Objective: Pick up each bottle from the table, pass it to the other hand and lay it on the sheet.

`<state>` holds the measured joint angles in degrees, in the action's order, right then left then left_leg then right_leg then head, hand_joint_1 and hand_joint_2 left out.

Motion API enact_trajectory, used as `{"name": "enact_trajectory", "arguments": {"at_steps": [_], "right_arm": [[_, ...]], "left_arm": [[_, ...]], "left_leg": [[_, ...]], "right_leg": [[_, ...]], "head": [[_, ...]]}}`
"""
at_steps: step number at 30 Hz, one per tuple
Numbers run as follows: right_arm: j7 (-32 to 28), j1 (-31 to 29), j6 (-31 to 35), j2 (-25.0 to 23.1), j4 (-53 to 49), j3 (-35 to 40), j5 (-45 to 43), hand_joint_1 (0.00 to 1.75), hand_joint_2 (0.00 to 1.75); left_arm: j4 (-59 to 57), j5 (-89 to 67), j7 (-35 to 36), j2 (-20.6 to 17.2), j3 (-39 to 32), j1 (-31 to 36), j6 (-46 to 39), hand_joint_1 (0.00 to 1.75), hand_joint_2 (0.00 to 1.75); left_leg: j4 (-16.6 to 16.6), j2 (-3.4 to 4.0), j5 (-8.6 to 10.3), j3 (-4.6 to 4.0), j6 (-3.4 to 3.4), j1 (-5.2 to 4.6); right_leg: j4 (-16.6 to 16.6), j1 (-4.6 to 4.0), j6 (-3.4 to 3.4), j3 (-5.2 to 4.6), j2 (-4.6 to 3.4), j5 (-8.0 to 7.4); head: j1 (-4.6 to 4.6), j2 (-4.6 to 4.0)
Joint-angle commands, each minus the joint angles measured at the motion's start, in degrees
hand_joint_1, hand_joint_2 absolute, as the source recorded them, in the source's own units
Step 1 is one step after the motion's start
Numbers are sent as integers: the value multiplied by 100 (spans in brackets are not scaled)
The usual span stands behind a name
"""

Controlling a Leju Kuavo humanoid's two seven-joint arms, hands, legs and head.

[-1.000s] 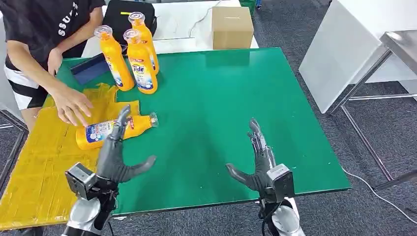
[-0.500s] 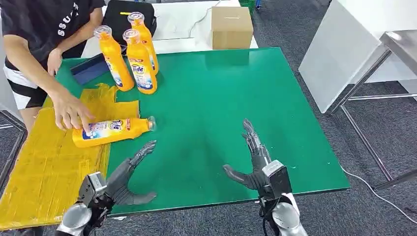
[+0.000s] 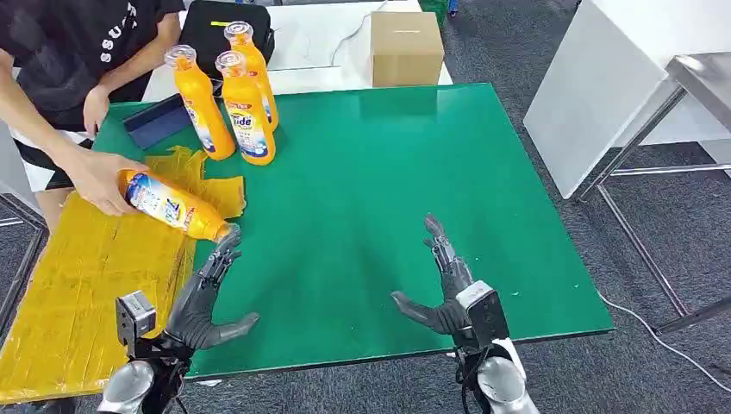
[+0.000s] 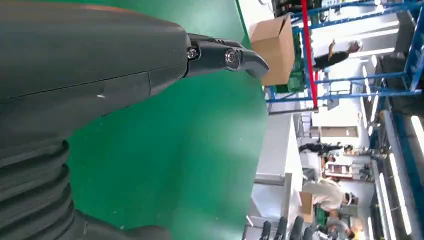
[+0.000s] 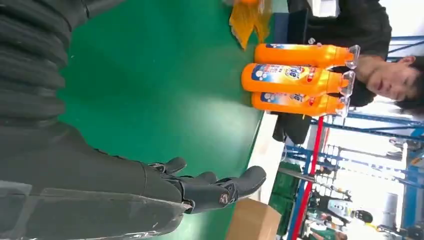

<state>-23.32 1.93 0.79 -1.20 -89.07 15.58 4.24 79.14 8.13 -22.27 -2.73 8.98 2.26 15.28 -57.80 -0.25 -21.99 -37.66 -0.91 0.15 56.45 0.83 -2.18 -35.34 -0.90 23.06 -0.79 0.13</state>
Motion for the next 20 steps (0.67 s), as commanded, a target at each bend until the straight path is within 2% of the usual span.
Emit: {"name": "enact_trajectory", "arguments": {"at_steps": [1,20], "right_arm": [[35,-78,-29,83,291,42,44,0,175],[22,-119,-50,78,258,87,101,0,175]], "left_arm": [[-196,-48,27,269,-138,70,-150,0,175],[-317,-144,37,267,12,152,-235,0,175]], "left_leg": [[3,-1,-12,31,5,4],[4,-1,-8,25,5,2]], "right_leg": [[-6,-6,9,34,10,10],[-5,-4,8,26,9,8]], "head": [[0,0],[0,0]]}}
